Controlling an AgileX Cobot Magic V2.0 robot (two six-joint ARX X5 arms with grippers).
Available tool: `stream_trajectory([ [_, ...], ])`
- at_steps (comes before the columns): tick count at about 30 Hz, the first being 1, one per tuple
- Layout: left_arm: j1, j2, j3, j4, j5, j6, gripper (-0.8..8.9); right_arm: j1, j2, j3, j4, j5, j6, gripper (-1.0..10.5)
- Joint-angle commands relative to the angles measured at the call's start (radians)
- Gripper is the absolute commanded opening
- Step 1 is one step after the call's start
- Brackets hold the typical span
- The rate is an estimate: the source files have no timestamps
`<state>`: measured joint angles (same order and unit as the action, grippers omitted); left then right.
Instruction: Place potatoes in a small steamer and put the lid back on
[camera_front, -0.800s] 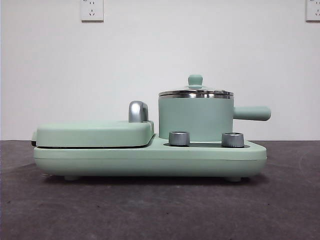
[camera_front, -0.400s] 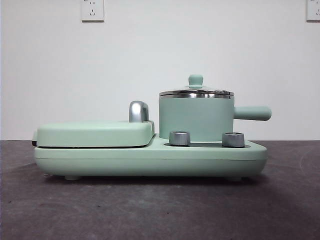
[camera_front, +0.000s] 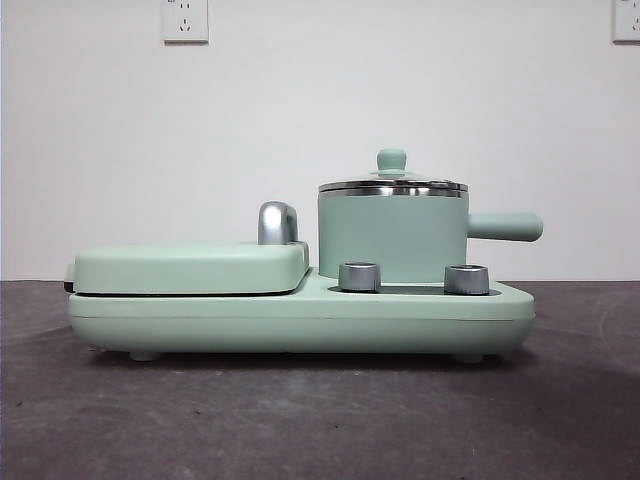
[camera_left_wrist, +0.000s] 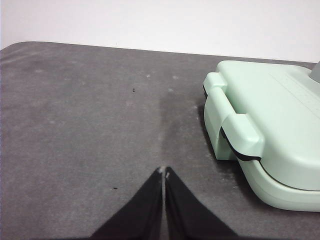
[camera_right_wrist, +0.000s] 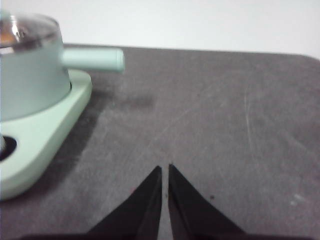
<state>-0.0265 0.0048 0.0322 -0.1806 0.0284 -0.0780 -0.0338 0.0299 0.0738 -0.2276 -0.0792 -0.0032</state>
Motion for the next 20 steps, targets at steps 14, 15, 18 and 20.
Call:
stream_trajectory([
  [14, 0.001, -0.002, -0.019, -0.005, 0.000, 0.003, 0.05, -0.002, -0.026, -0.063, 0.056, 0.010, 0.027, 0.2],
  [15, 0.001, -0.002, -0.019, -0.005, 0.000, 0.003, 0.05, -0.002, -0.026, -0.063, 0.055, 0.015, 0.032, 0.2],
  [18, 0.001, -0.002, -0.019, -0.005, 0.000, 0.003, 0.05, -0.002, -0.026, -0.063, 0.055, 0.029, 0.048, 0.2],
  [20, 0.001, -0.002, -0.019, -0.005, 0.000, 0.003, 0.05, -0.002, -0.026, -0.063, 0.055, 0.029, 0.048, 0.2],
])
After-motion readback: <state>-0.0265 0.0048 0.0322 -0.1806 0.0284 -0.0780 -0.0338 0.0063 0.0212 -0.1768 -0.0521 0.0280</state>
